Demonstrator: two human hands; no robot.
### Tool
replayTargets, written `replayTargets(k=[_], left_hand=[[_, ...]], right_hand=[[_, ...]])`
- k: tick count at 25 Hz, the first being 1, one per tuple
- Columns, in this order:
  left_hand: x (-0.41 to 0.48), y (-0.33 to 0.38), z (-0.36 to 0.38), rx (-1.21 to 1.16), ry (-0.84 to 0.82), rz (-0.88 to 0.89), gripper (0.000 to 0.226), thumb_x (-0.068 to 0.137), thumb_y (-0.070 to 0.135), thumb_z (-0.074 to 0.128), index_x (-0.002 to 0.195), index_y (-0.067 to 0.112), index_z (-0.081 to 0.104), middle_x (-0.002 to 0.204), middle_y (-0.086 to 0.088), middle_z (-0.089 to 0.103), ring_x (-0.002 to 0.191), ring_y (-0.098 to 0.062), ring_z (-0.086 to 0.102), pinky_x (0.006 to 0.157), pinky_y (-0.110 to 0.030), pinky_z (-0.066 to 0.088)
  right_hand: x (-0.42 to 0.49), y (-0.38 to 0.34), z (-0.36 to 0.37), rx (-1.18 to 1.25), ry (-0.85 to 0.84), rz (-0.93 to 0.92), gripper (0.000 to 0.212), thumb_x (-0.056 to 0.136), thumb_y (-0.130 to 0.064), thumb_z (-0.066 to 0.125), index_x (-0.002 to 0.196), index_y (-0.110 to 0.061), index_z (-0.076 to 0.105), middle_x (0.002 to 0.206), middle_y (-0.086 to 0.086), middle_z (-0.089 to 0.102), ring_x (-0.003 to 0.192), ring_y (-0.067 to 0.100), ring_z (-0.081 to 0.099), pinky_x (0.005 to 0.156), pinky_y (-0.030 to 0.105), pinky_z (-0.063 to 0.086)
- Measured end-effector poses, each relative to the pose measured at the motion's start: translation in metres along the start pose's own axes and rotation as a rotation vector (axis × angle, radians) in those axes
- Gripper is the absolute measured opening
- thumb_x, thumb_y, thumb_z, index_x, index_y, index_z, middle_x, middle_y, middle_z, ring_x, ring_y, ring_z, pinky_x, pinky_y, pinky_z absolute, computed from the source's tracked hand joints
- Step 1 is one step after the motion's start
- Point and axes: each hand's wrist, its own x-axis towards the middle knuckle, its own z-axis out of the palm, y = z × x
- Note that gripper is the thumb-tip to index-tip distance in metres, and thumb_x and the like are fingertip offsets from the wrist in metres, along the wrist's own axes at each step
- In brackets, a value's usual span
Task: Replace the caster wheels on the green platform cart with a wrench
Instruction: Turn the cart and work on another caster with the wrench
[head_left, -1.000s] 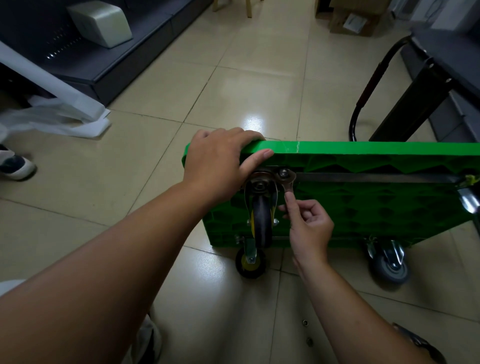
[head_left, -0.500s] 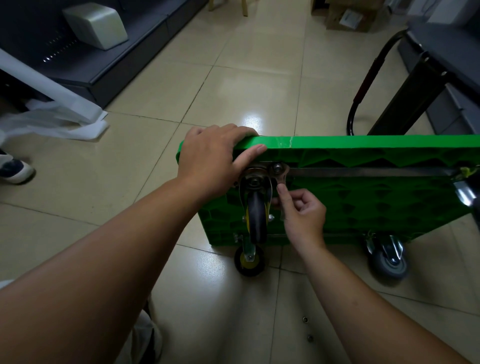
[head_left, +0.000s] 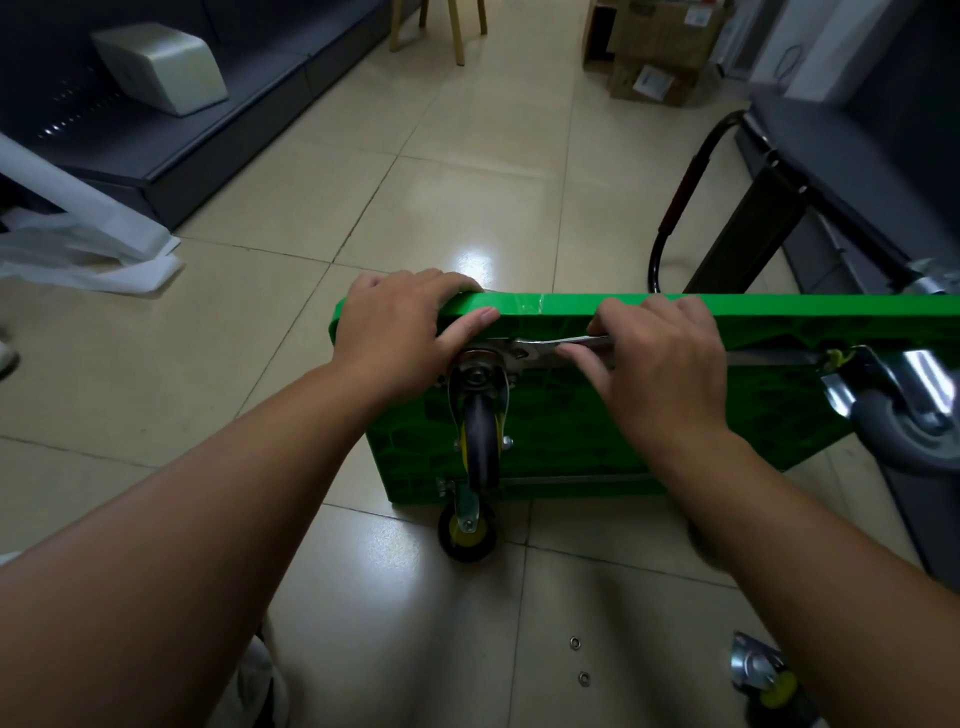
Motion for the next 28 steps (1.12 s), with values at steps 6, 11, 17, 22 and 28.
replayTargets(k=[6,11,17,22,28], left_hand=[[-0.006,-0.007,-0.023,-0.265,-0.146,0.031,0.043,0.099,0.05,0.054,0.141,0.04,0.052,0.132,0.01,0.061,0.12,-0.016,0.053,0.094,-0.031,0.029],[-0.02,-0.013,-0.024,-0.132,-0.178,0.093,0.044,0.099,0.049,0.053,0.142,0.042,0.05,0.146,0.014,0.05,0.134,-0.013,0.041,0.1,-0.029,0.021],[-0.004,0.003,-0.011,-0.09,-0.106,0.155,0.046,0.097,0.048,0.058,0.142,0.043,0.049,0.132,0.009,0.055,0.118,-0.016,0.05,0.092,-0.031,0.032],[0.004,-0.002,-0.009,-0.142,-0.14,0.169,0.048,0.092,0.037,0.068,0.137,0.044,0.053,0.128,0.01,0.057,0.113,-0.016,0.053,0.09,-0.032,0.039],[0.0,-0.017,-0.017,-0.094,-0.192,0.228,0.06,0.089,0.042,0.064,0.146,0.047,0.045,0.133,0.013,0.056,0.117,-0.012,0.051,0.096,-0.038,0.044]], right_hand=[[-0.04,-0.002,-0.016,0.964,-0.138,0.905,0.024,0.082,-0.034,0.08,0.086,-0.014,0.068,0.078,-0.002,0.073,0.076,0.013,0.07,0.069,0.025,0.056],[-0.08,-0.031,0.028,1.227,-0.074,1.263,0.019,0.083,-0.022,0.08,0.084,-0.01,0.065,0.074,0.004,0.075,0.077,0.014,0.074,0.068,0.025,0.054],[-0.076,-0.057,0.063,1.353,-0.034,1.185,0.017,0.083,-0.016,0.079,0.086,-0.006,0.065,0.078,0.006,0.076,0.079,0.016,0.075,0.073,0.019,0.057],[-0.07,-0.066,0.083,1.376,0.017,1.139,0.017,0.082,-0.016,0.079,0.083,-0.007,0.065,0.076,0.005,0.075,0.076,0.013,0.074,0.07,0.016,0.054],[-0.076,-0.076,0.09,1.435,0.034,1.215,0.028,0.075,-0.034,0.076,0.083,-0.01,0.063,0.075,0.005,0.074,0.076,0.014,0.072,0.072,0.02,0.055]])
